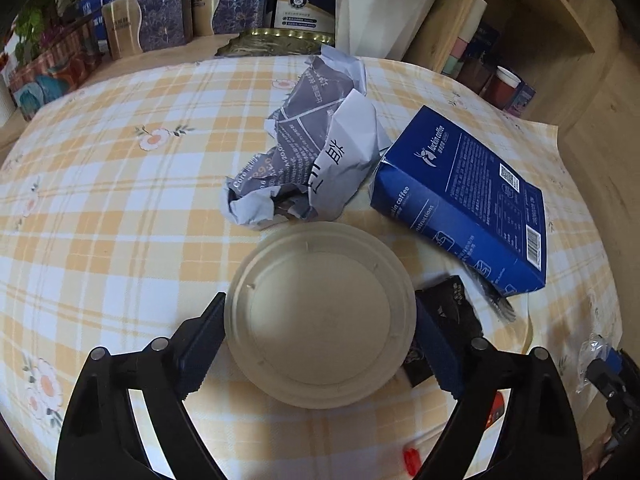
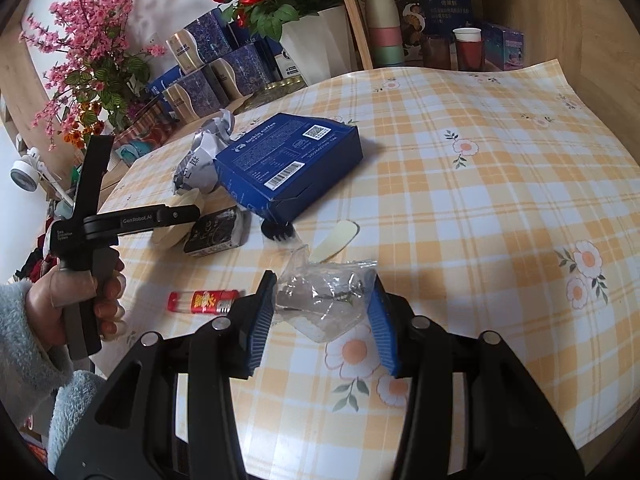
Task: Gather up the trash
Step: 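Grasp the beige round plate with the left tool while the right tool holds the wrapper, then carry the wrapper over the bin with the right tool while the left tool carries the plate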
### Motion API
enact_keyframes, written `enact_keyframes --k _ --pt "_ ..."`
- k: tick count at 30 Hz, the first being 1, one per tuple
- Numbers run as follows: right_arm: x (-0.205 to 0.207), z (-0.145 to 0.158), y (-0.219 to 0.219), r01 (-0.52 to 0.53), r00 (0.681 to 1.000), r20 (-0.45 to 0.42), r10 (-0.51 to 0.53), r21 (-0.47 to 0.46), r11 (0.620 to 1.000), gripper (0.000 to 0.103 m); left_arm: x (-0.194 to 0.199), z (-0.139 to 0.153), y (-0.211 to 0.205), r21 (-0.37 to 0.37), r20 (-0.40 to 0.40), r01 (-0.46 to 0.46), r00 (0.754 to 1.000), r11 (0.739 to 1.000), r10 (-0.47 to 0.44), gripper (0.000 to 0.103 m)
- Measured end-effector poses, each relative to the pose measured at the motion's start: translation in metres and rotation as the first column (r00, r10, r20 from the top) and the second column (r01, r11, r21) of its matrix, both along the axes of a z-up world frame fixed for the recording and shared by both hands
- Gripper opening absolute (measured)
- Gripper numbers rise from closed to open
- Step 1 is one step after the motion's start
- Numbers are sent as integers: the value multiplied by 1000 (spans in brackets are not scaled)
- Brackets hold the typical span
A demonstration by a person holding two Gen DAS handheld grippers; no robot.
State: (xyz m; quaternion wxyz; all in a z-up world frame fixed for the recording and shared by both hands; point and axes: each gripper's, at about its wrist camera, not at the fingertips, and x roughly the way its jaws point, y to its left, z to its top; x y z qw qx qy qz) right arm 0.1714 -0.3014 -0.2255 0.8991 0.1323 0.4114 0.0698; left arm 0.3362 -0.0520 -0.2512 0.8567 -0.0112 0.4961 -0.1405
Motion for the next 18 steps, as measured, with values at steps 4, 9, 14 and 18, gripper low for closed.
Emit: enact_keyframes --k 4,9,14,18 --pt "-10 0 0 10 1000 -2 -10 17 1000 46 -11 11 7 -9 32 9 999 1000 -9 86" --pt "-24 4 5 10 1000 1 -10 27 1000 46 -28 30 19 -42 57 7 998 999 -4 86" --pt "-39 9 13 -3 1000 12 2 28 1000 46 -58 51 28 -65 89 28 996 998 -22 86" --pt "-53 12 19 -12 1000 14 12 31 999 46 -87 67 32 -68 116 59 992 996 -51 86"
